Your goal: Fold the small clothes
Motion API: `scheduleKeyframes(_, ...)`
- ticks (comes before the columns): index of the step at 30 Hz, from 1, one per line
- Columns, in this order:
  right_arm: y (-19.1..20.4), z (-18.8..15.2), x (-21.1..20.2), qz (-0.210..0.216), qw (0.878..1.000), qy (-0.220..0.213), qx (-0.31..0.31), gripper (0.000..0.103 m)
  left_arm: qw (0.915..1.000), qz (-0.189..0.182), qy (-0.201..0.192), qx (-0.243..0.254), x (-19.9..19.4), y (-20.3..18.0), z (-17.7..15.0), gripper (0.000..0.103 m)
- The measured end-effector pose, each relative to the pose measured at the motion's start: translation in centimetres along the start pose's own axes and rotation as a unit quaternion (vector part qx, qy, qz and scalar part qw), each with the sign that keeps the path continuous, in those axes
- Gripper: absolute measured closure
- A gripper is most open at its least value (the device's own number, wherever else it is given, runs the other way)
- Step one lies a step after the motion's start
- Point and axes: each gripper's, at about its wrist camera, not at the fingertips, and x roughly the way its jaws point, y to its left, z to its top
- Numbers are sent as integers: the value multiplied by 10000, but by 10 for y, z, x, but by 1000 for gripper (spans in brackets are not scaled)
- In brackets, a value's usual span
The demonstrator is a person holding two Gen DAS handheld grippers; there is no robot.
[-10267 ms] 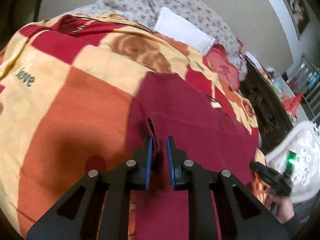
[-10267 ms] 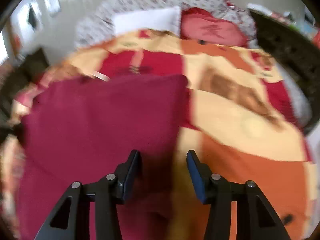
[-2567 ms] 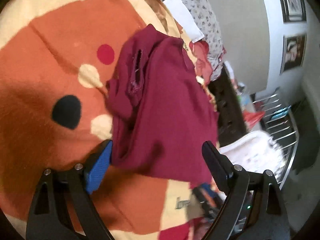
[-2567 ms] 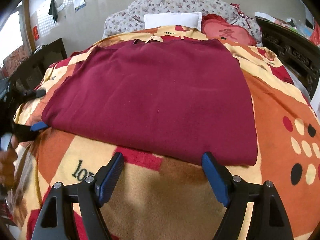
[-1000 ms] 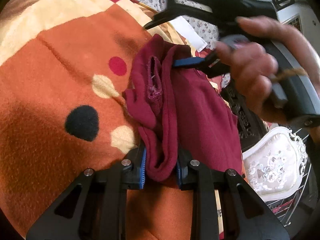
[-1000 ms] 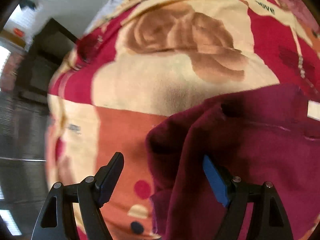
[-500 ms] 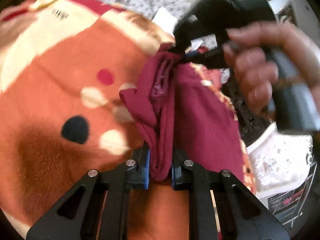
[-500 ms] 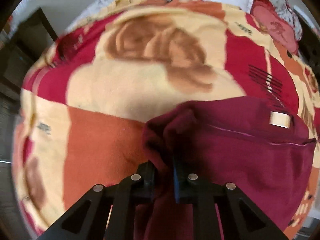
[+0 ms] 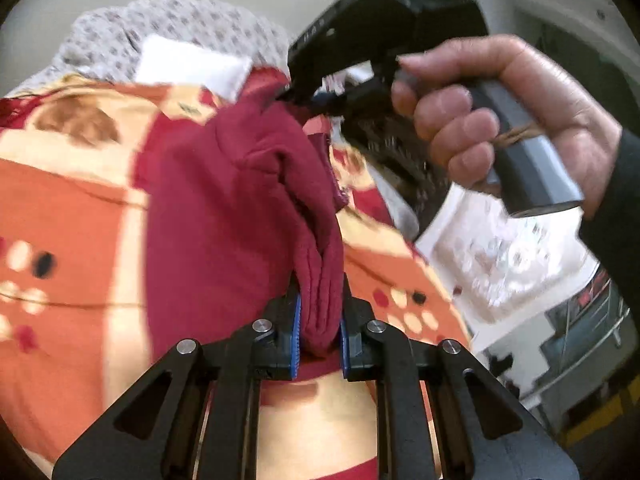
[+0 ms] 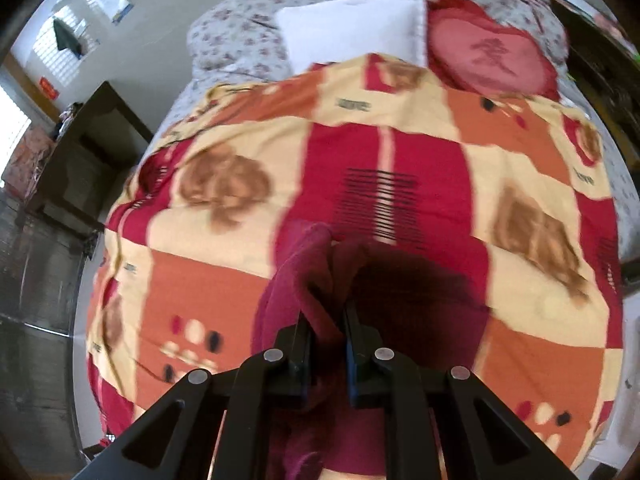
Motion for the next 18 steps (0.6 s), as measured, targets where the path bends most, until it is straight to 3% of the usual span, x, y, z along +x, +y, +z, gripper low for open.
scheduleKeyframes(5,-74,-28,30,149,9994,-62,318,91,9979,326,555,100,51,-13,-26,90)
scheduleKeyframes(10,-124,-48,47,216,9943,-536,899,89,9936,151,1122,38,77,-20,-42,78)
scheduleKeyframes(13,-149,-59,42,744,9845,-707,1421,86,9920,56,1256,129,65,-26,-59,78)
scheduleKeyframes(14,-153,-63,33,745,9829,-885,1432,86,9904,-72,1379,113,57,-25,-65,78)
scheduleKeyframes(18,-145,-89,-13,904,9788,-1598,907,86,9886,-66,1492,203,17,-17,-80,78)
